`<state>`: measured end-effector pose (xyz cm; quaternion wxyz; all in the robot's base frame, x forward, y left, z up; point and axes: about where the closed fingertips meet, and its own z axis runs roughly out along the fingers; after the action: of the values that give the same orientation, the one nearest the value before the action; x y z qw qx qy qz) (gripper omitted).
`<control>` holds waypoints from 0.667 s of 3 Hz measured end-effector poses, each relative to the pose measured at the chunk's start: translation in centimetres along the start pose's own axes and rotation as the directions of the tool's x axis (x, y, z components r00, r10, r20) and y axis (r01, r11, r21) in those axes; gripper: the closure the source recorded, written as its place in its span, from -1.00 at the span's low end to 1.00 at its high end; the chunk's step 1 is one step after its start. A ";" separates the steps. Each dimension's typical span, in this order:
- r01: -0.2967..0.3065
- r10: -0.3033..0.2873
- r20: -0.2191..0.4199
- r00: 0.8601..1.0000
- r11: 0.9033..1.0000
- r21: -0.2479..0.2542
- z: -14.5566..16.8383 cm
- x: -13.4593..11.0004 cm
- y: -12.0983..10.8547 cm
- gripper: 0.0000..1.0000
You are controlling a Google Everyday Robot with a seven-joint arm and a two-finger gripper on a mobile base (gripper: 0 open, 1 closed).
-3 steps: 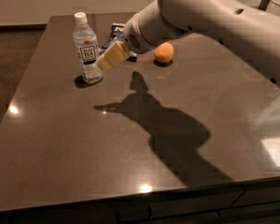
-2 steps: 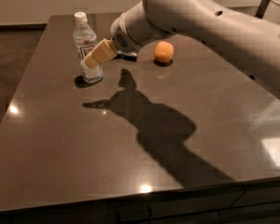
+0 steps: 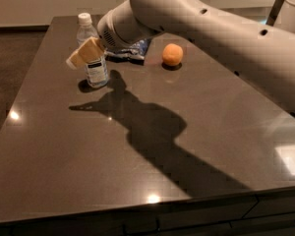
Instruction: Pick blue plastic bottle
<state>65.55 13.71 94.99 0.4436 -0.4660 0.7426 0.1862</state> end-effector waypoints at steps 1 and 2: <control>0.008 -0.008 0.011 1.000 1.000 -0.016 1.1 -0.7 0.2 -1.00; 0.013 -0.013 0.013 1.000 1.000 -0.022 1.7 -0.8 0.2 -0.72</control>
Offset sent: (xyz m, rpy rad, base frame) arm 0.0154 0.0189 -0.0052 0.0082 -0.0067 0.0291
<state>66.40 15.43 94.73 0.4443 -0.4744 0.7347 0.1943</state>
